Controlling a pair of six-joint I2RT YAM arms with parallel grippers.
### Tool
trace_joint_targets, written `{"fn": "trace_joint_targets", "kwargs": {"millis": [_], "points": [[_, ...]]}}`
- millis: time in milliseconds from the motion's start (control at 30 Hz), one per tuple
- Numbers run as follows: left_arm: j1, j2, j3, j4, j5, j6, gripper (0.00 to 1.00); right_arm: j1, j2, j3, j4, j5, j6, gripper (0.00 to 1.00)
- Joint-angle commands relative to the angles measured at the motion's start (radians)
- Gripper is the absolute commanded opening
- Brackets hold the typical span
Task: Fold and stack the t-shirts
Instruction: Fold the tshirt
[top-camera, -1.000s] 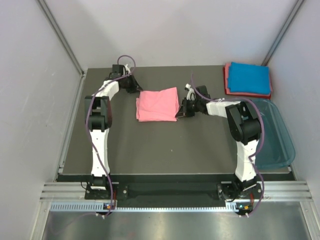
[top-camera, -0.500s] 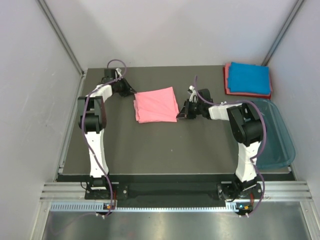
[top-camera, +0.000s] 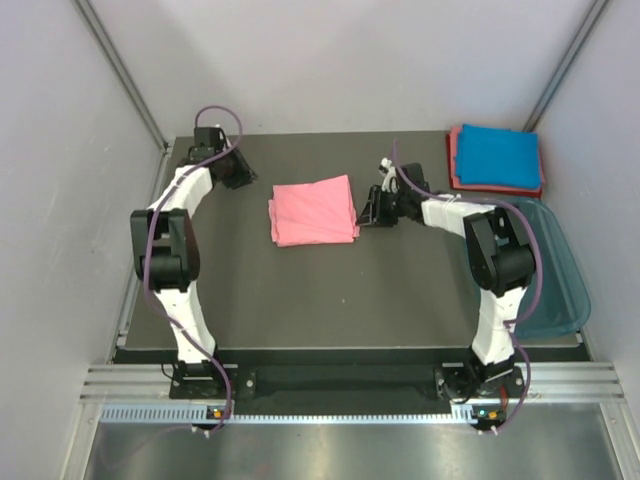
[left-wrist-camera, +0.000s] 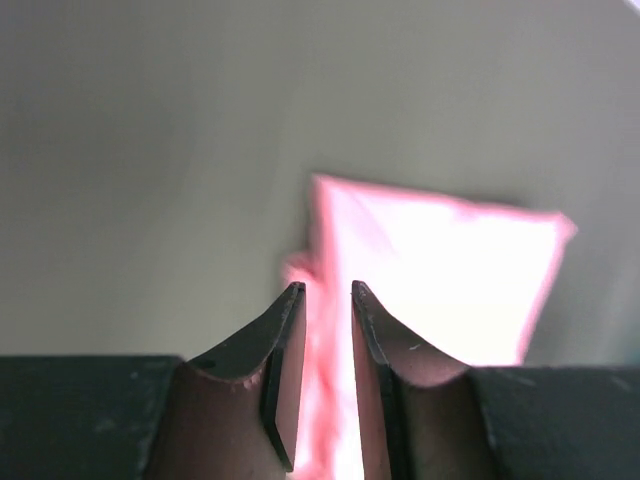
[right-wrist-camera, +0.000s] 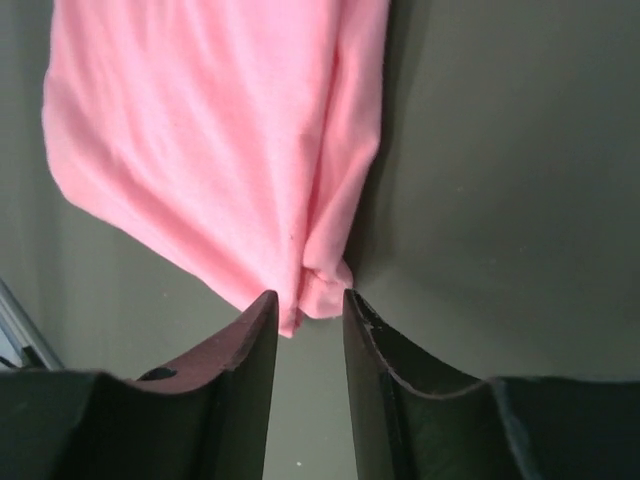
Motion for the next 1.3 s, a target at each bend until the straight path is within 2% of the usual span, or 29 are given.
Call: {"fn": "trace_joint_targets", "kwargs": {"millis": [0,67,133,400,567,767,967,1100,1267], "points": [[-0.062,-0.154,-0.14,0.054,0.102,-0.03,0.3,0.003,-0.045,0.073,-0.015,-0.02,-0.014,0.32],[-0.068,-0.178,-0.247,0.141,0.202,-0.075,0.29,0.017,-0.027,0.102,0.0,-0.061,-0.008,0.27],[-0.096,-0.191,-0.327,0.166,0.235,-0.101,0.29,0.024,0.017,0.138,0.011,-0.121,-0.004,0.26],[-0.129,-0.192,-0.537,0.236,0.223,-0.126,0.28,0.017,0.249,0.35,0.129,-0.206,0.084,0.27],[-0.129,-0.197,-0.602,0.235,0.158,-0.123,0.28,0.01,0.346,0.407,0.196,-0.126,0.124,0.28],[-0.129,-0.229,-0.562,0.184,0.155,-0.126,0.31,-0.013,0.344,0.386,0.236,-0.092,0.153,0.32],[-0.128,-0.255,-0.407,0.083,0.149,-0.106,0.35,-0.009,0.182,0.3,0.174,-0.104,0.082,0.35],[-0.12,-0.192,-0.32,0.072,0.157,-0.097,0.37,0.009,0.09,0.228,0.141,-0.117,0.05,0.35],[-0.079,-0.037,-0.185,0.103,0.212,-0.112,0.37,0.032,0.077,0.142,0.137,-0.111,0.021,0.35]]}}
